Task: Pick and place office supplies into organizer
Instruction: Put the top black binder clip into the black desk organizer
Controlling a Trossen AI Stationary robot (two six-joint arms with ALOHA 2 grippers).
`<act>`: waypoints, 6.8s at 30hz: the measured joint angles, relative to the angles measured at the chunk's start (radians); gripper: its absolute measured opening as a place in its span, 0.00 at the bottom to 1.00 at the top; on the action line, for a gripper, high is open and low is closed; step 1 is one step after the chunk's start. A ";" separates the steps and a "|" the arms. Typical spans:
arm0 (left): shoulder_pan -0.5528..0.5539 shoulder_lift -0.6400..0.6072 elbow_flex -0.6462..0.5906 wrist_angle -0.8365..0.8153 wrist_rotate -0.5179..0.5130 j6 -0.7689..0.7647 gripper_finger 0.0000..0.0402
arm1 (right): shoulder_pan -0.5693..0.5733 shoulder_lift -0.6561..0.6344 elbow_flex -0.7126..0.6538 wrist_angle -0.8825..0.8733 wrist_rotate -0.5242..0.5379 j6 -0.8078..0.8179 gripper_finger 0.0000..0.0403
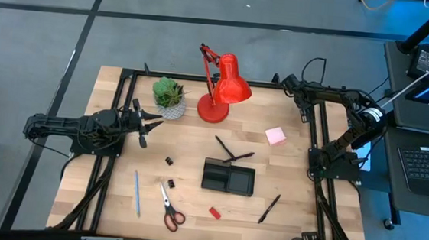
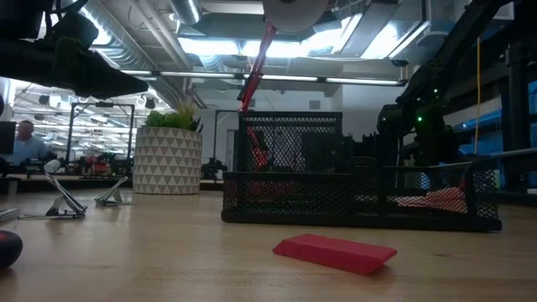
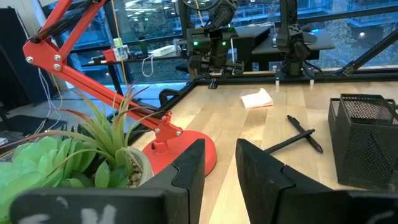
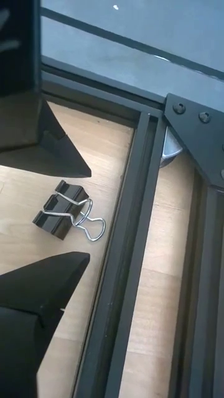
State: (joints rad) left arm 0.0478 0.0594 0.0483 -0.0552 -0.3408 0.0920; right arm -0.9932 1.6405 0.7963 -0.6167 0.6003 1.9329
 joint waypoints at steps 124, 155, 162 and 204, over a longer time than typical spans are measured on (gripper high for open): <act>0.000 0.000 0.000 -0.001 0.000 0.000 0.21 | 0.251 0.002 -0.019 0.554 -0.317 -1.186 0.01; 0.000 0.000 0.000 -0.001 0.000 0.000 0.21 | 0.374 -0.006 0.056 0.509 -0.577 -1.838 0.00; 0.000 0.000 0.000 -0.001 0.000 0.000 0.21 | 0.511 -0.040 0.254 0.347 -0.575 -1.887 0.00; 0.000 0.000 0.000 -0.001 0.001 0.000 0.21 | 1.394 0.061 0.427 0.352 -0.343 -1.833 0.00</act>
State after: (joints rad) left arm 0.0475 0.0596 0.0485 -0.0559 -0.3401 0.0917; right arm 0.4013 1.7020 1.2235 -0.2648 0.2574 0.1002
